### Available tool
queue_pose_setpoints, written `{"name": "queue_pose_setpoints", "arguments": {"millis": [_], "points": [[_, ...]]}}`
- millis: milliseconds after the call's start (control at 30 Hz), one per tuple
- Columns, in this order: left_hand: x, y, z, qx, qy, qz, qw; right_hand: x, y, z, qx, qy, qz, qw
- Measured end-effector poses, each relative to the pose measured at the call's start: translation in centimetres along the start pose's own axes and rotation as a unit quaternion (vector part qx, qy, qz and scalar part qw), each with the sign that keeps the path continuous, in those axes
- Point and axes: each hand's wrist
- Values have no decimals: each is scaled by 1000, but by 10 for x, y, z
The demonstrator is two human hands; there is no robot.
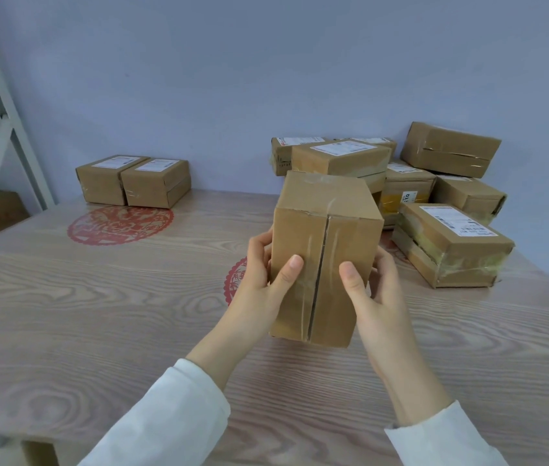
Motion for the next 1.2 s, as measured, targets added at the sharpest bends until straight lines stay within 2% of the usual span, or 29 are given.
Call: {"name": "queue_pose_setpoints", "arguments": {"millis": [167, 300, 433, 567, 833, 1033, 1200], "points": [[-6, -2, 4, 16, -22, -9, 1000, 2, 0, -1, -10, 16, 2, 1000], [-4, -1, 2, 22, -15, -9, 1000, 1, 3, -2, 16, 11, 34, 999], [-5, 2, 1, 14, -16, -20, 1000, -1, 4, -1, 7, 14, 28, 1000], [-9, 4, 6, 2, -32, 11, 999, -2, 2, -2, -20, 28, 3, 999], [-7, 0, 5, 20, -15, 37, 999, -6, 2, -4, -10, 38, 47, 998], [-18, 9, 14, 35, 75, 162, 983, -11, 2, -3, 94, 17, 98, 991], [-22, 7, 19, 35, 95, 194, 976, -18, 7, -1, 102, 24, 63, 992]]}}
Point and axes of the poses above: each hand's wrist, its own z-axis towards the middle knuckle, its own x-axis out of the palm, y = z × x, and after that the axes turned 4 degrees about x, right-handed
